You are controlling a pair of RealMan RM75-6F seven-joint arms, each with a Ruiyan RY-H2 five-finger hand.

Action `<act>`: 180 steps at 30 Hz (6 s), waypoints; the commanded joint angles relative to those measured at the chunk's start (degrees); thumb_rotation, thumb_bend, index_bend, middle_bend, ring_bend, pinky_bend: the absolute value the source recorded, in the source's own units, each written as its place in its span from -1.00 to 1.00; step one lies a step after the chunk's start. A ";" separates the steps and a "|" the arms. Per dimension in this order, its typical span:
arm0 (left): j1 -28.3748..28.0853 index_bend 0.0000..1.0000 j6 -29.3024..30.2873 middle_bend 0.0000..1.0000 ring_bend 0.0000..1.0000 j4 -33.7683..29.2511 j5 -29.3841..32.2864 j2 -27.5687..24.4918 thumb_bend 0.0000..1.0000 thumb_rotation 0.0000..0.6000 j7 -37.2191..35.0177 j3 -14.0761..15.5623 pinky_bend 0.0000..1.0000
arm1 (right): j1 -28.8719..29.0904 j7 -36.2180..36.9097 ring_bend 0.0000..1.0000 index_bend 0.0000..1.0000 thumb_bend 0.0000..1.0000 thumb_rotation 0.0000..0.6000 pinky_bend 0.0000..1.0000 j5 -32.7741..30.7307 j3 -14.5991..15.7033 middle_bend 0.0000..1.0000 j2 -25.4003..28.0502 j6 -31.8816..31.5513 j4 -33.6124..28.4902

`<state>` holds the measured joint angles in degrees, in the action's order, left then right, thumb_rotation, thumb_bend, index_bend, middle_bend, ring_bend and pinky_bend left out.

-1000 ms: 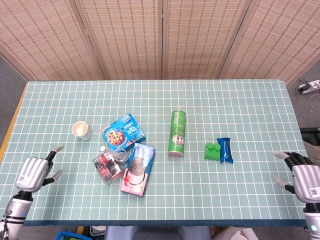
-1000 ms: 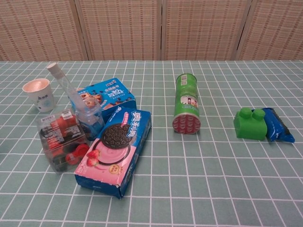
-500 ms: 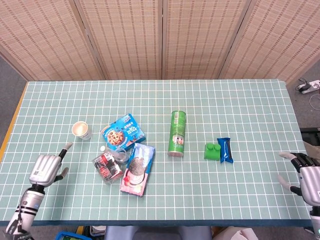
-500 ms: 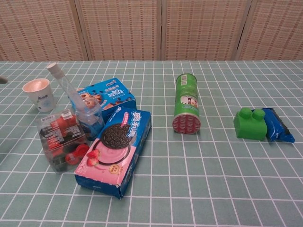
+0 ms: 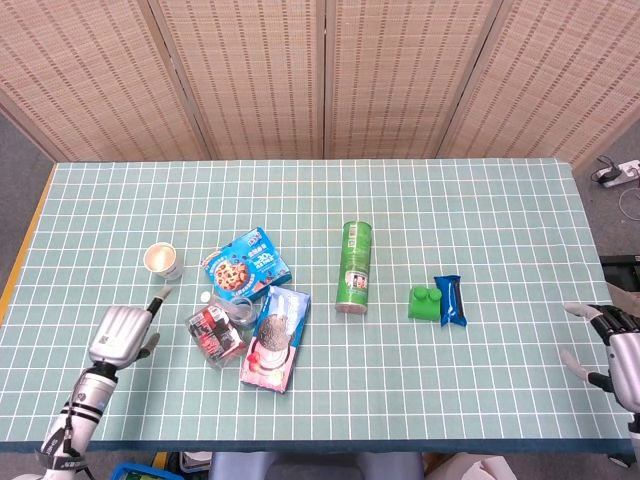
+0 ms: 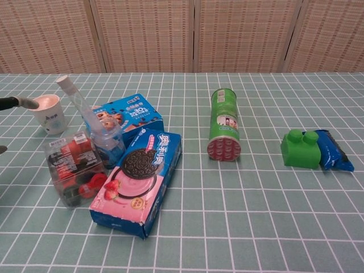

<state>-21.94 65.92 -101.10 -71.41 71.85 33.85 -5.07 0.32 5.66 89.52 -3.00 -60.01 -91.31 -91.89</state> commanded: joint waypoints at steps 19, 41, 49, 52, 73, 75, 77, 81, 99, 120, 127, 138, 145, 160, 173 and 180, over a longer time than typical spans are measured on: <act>-4.47 -0.86 1.32 0.94 1.00 -10.46 3.07 0.31 -0.20 1.00 12.63 1.24 1.00 | -0.14 2.58 -0.42 -0.41 -0.67 1.00 -0.25 0.39 0.02 -0.29 0.85 -0.06 0.41; -8.63 -0.87 2.30 0.95 1.00 -15.00 6.95 2.06 -0.21 1.00 19.48 1.75 1.00 | -0.39 4.77 -0.42 -0.41 -0.67 1.00 -0.25 0.95 0.15 -0.29 1.49 -0.52 0.70; -10.65 -0.87 3.22 0.95 1.00 -17.03 9.30 3.14 -0.21 1.00 23.72 1.88 1.00 | -0.48 5.61 -0.42 -0.41 -0.67 1.00 -0.25 1.27 0.22 -0.29 1.73 -0.76 0.87; -11.28 -0.87 3.81 0.95 1.00 -17.87 9.92 3.47 -0.21 1.00 25.12 1.98 1.00 | -0.51 5.79 -0.42 -0.41 -0.67 1.00 -0.25 1.36 0.26 -0.29 1.79 -0.82 0.90; -12.12 -0.54 0.33 1.00 1.00 -14.74 7.07 2.47 -0.51 1.00 1.86 -1.46 1.00 | -0.13 5.79 -0.42 -0.41 -0.67 1.00 -0.25 1.15 0.34 -0.29 1.78 0.14 0.91; -12.03 -0.46 -0.91 1.00 1.00 -13.76 6.41 2.30 -0.55 1.00 -2.93 -1.99 1.00 | -0.07 5.73 -0.42 -0.41 -0.67 1.00 -0.25 1.07 0.33 -0.29 1.78 0.29 0.89; -12.06 -0.40 -1.93 1.00 1.00 -12.41 5.79 2.32 -0.56 1.00 -6.84 -2.45 1.00 | -0.01 5.68 -0.42 -0.41 -0.67 1.00 -0.25 0.92 0.30 -0.29 1.79 0.47 0.86; -12.12 -0.32 -2.01 1.00 1.00 -9.66 5.25 3.64 -0.56 1.00 -10.16 -2.95 1.00 | 0.06 5.66 -0.42 -0.41 -0.67 1.00 -0.25 0.79 0.29 -0.29 1.83 0.66 0.79; -13.31 -0.02 -6.34 1.00 1.00 -4.01 8.02 7.66 -0.56 1.00 -24.32 -6.05 1.00 | 0.20 6.12 -0.42 -0.41 -0.67 1.00 -0.25 0.37 0.28 -0.29 2.08 1.22 0.87; -12.52 0.35 -5.13 1.00 1.00 2.03 4.58 12.33 -0.56 1.00 -34.79 -6.96 1.00 | 0.23 7.02 -0.42 -0.41 -0.67 1.00 -0.25 0.26 0.15 -0.28 2.23 1.11 1.17; -12.54 0.36 -5.62 1.00 1.00 2.34 4.56 12.35 -0.51 1.00 -35.76 -6.92 1.00 | 0.27 7.15 -0.42 -0.41 -0.67 1.00 -0.25 0.24 0.17 -0.28 2.21 1.23 1.26; -12.38 0.40 -5.64 1.00 1.00 2.72 3.57 12.53 -0.20 1.00 -37.46 -6.81 1.00 | 0.22 7.40 -0.42 -0.41 -0.67 1.00 -0.25 0.18 0.15 -0.28 2.26 1.16 1.28; -12.50 0.49 -6.22 1.00 1.00 2.50 3.75 12.25 -0.05 1.00 -37.84 -6.80 1.00 | 0.21 7.62 -0.42 -0.41 -0.67 1.00 -0.25 0.10 0.11 -0.28 2.34 1.16 1.34; -12.16 0.57 -3.05 1.00 1.00 -1.33 2.44 11.55 0.02 1.00 -35.91 -7.86 1.00 | 0.13 8.22 -0.42 -0.41 -0.67 1.00 -0.25 0.34 0.14 -0.28 2.46 0.89 1.44; -11.20 0.56 1.10 1.00 1.00 -11.83 3.69 6.27 0.02 1.00 -31.24 -10.40 1.00 | 0.03 8.41 -0.42 -0.41 -0.67 1.00 -0.25 0.80 0.29 -0.28 2.45 0.54 1.44; -10.13 0.56 2.53 1.00 1.00 -18.28 4.99 1.24 0.02 1.00 -31.37 -12.24 1.00 | -0.12 8.42 -0.42 -0.41 -0.67 1.00 -0.25 1.02 0.34 -0.28 2.42 0.15 1.40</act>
<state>-32.48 68.02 -118.16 -66.86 74.33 2.51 -16.74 0.21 14.07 90.54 -2.66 -57.59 -91.16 -90.50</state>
